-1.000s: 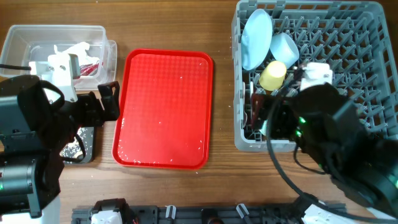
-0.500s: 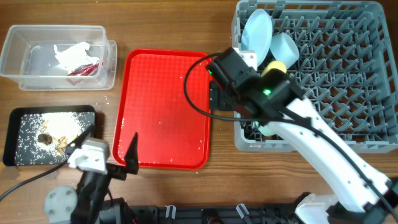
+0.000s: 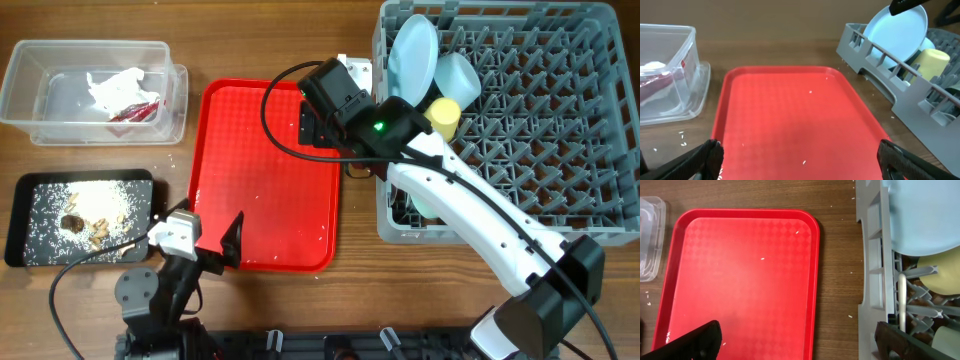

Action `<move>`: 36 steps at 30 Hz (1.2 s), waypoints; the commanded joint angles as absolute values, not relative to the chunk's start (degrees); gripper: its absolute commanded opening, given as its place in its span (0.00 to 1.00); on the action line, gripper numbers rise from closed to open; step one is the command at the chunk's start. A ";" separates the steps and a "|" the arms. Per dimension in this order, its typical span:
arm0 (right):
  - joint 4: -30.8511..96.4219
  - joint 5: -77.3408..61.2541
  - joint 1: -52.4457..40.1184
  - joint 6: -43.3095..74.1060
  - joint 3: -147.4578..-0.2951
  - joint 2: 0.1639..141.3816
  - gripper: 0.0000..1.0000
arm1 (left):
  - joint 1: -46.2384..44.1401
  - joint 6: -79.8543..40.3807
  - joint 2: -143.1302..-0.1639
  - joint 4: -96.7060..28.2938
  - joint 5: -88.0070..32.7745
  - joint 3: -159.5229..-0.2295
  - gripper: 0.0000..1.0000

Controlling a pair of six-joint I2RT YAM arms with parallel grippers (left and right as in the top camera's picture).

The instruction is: Sort waste into correct bins and load items into the dishwasher rack

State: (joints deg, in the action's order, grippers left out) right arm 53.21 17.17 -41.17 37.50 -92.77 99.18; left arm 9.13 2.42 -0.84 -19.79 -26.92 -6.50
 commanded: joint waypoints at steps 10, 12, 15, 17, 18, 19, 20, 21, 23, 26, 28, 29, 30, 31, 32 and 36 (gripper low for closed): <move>52.90 17.28 -41.30 38.06 -92.92 99.81 1.00 | 9.50 1.21 -0.16 -18.63 -27.42 -5.89 1.00; 52.90 17.28 -41.30 38.06 -92.92 99.81 1.00 | 9.50 1.21 -0.16 -18.63 -27.42 -5.89 1.00; 52.84 23.33 -41.21 34.46 -92.92 99.83 1.00 | 9.50 1.21 -0.16 -18.63 -27.42 -5.89 1.00; 53.23 23.42 -41.21 34.46 -92.92 99.07 1.00 | 9.50 1.21 -0.16 -18.63 -27.42 -5.89 1.00; 52.12 26.13 -41.19 34.68 -92.88 97.17 1.00 | 9.50 1.21 -0.16 -18.63 -27.42 -5.89 1.00; 50.30 28.25 -41.19 34.52 -92.42 94.59 1.00 | 9.50 1.21 -0.16 -18.63 -27.42 -5.89 1.00; 48.12 29.80 -41.19 34.52 -91.00 91.05 1.00 | 9.50 1.21 -0.16 -18.63 -27.42 -5.89 1.00; 43.81 31.27 -41.19 34.50 -87.61 85.91 1.00 | 9.50 1.21 -0.16 -18.63 -27.42 -5.89 1.00; 34.00 34.70 -41.17 34.48 -77.34 74.70 1.00 | 9.50 1.21 -0.16 -18.63 -27.42 -5.89 1.00; 21.41 37.04 -39.29 34.26 -54.02 52.90 1.00 | 9.50 1.21 -0.16 -18.63 -27.42 -5.89 1.00; 18.35 35.88 -36.64 34.28 -39.86 37.93 1.00 | 9.50 1.21 -0.16 -18.63 -27.42 -5.89 1.00; 18.50 34.79 -35.90 34.26 -37.01 34.33 1.00 | 9.50 1.21 -0.16 -18.63 -27.42 -5.89 1.00; 18.87 32.80 -34.79 34.37 -33.47 29.54 1.00 | 9.50 1.21 -0.16 -18.63 -27.42 -5.89 1.00; 19.99 30.41 -33.58 34.50 -30.63 25.17 1.00 | 9.50 1.21 -0.16 -18.63 -27.42 -5.89 1.00; 20.67 28.25 -32.84 34.74 -29.28 22.76 1.00 | 9.50 1.21 -0.16 -18.63 -27.42 -5.89 1.00; 24.03 27.38 -29.89 34.50 -24.45 13.74 1.00 | 9.50 1.21 -0.16 -18.63 -27.42 -5.89 1.00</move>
State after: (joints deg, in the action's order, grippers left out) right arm 21.43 28.93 -31.55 34.65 -26.61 17.56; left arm 9.13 1.80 -0.73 -18.83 -26.92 -6.24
